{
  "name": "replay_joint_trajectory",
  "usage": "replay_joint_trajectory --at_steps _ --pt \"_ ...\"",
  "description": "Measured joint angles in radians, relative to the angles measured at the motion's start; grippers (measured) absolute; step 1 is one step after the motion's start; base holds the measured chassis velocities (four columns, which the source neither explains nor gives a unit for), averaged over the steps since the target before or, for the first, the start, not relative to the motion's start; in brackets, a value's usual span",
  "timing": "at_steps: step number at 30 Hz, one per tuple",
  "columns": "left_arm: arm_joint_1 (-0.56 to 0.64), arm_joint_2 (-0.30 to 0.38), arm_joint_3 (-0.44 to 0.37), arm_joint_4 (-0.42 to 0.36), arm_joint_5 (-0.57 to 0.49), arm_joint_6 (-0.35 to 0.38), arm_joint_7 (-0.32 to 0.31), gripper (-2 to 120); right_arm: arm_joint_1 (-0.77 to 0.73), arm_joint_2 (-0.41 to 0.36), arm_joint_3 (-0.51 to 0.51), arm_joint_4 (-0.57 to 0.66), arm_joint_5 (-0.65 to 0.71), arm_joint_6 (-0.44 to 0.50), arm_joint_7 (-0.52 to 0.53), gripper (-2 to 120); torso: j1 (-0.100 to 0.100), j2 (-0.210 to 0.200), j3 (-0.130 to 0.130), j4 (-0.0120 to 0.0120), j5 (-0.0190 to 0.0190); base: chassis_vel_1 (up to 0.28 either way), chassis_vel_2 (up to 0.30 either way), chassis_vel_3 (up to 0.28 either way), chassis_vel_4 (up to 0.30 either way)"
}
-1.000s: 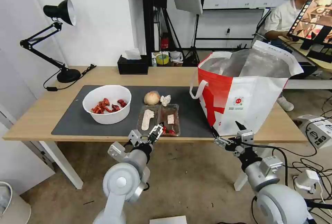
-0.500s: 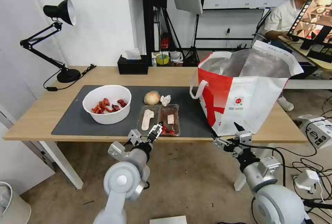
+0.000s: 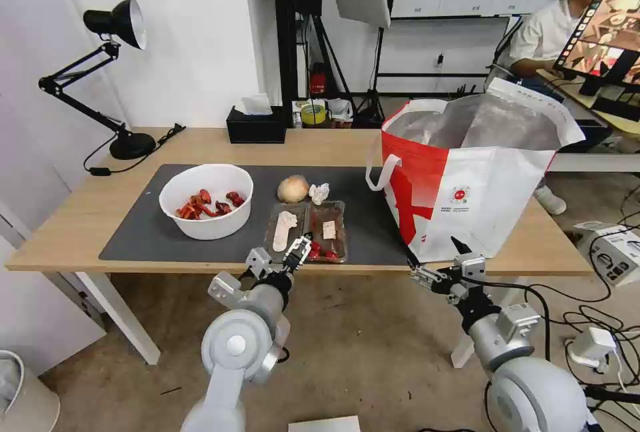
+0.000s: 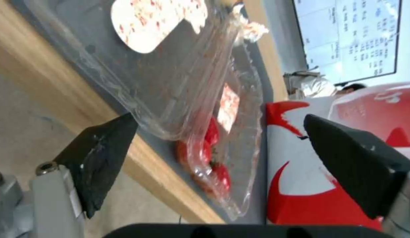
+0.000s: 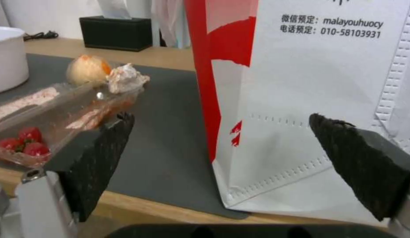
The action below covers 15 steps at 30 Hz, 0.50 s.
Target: Pick up the trash from the table and place it into the takeout bag.
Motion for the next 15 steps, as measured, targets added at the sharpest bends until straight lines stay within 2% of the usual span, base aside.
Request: replay_joint_trajectory --at_steps 15 --pt "0.006 -0.003 -0.007 -0.027 0.007 -0.075 0.076 100 -0.010 0.017 -0.008 0.000 -0.017 0.006 -0.003 100 0.000 0.000 0.000 0.0000 0.0000 0.000 0.000 0.000 0.000"
